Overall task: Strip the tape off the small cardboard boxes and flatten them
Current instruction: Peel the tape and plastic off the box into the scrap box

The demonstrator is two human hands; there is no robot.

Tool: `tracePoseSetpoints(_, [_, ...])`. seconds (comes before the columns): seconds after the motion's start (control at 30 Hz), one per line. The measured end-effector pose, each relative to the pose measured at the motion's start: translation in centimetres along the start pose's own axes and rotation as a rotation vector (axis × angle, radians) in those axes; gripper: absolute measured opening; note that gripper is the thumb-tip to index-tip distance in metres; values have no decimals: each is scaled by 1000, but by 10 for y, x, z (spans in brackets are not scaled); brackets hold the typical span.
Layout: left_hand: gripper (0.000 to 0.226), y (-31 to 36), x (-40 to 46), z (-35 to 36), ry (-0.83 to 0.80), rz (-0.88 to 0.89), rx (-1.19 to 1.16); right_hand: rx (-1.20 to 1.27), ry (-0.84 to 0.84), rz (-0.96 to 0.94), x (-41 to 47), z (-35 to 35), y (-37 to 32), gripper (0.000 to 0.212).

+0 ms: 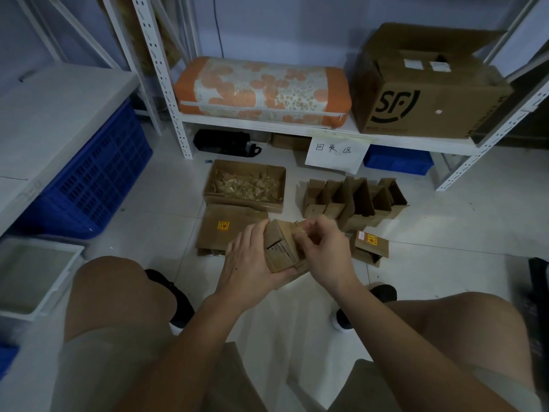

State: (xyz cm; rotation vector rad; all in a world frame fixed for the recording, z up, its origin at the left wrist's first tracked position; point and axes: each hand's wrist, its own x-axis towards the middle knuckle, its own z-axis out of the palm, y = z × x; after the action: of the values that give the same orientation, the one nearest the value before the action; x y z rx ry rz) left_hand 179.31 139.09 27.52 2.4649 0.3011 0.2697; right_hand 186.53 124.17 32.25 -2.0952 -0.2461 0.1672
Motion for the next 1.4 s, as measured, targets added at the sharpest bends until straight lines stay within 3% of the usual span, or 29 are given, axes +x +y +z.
tracePoseSetpoints(0.2, [106,-2,-1,3,5,-25,-14,-138,-90,-185,-5,-4,5,27])
tracePoseSetpoints(0.43, [105,-8,-3,0,18,-7,15,35,-129,8,4,0,8,9])
tracePoseSetpoints(0.83, [111,-3,32,-20,-55,68,90,199,-120,142,35,-8,-4,13])
tracePoseSetpoints(1.2, [108,-31,79,-19,-92,-25,131,-143,7,-174,79,24,-10,14])
tracePoseSetpoints(1.4, [108,-61,81,-3,-153,-207,-9,-143,-30,-66,92,44,16,15])
